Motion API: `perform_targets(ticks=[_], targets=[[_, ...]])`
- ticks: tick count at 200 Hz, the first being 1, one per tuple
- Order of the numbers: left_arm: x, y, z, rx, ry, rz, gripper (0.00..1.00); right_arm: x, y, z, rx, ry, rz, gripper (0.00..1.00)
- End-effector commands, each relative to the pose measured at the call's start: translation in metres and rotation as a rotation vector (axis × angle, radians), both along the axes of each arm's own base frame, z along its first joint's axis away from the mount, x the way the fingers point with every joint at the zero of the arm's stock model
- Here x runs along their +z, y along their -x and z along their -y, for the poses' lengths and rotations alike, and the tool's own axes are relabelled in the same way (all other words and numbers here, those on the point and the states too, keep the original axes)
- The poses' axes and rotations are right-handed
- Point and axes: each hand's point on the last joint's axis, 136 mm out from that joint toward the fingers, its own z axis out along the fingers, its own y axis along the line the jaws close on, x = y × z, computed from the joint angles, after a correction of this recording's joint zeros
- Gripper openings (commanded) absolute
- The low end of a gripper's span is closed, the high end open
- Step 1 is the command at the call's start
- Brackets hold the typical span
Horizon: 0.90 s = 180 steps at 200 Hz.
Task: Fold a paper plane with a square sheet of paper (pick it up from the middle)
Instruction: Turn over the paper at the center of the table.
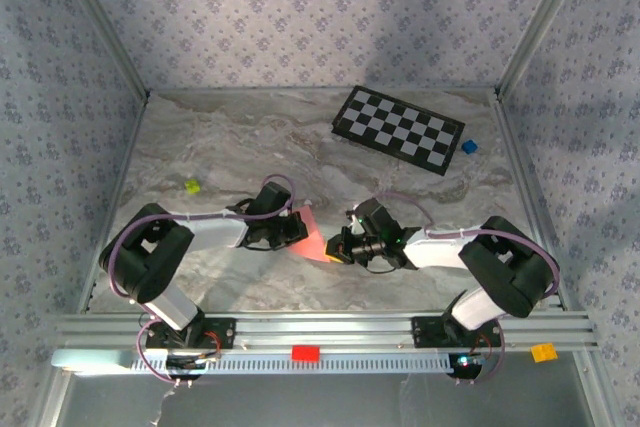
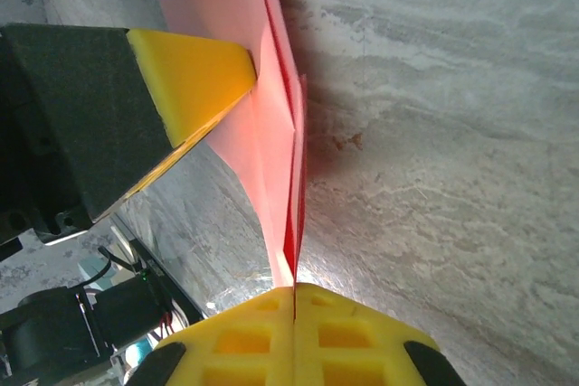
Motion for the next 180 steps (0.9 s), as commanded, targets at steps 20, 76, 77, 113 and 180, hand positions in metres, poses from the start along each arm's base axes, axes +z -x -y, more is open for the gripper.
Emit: perform_targets(ticks=[20, 76, 77, 113, 180], targets=[[0.053, -0.014, 0.011, -0.01, 0.072, 0.091, 0.18, 0.0, 0.004, 0.001, 0.029, -0.007, 0.004, 0.0], [0.111, -0.01, -0.024, 0.056, 0.032, 0.256, 0.4, 0.032, -0.003, 0.034, 0.084, 0.207, 0.189, 0.0], [0.111, -0.01, -0.025, 0.058, 0.03, 0.258, 0.4, 0.033, -0.003, 0.035, 0.083, 0.216, 0.192, 0.0], [0.121, 0.002, -0.057, 0.148, 0.006, 0.309, 0.47, 0.077, -0.018, 0.078, 0.105, 0.481, 0.385, 0.0], [0.123, 0.017, -0.105, 0.304, -0.039, 0.346, 0.52, 0.147, -0.048, 0.185, 0.117, 1.443, 0.642, 0.0]])
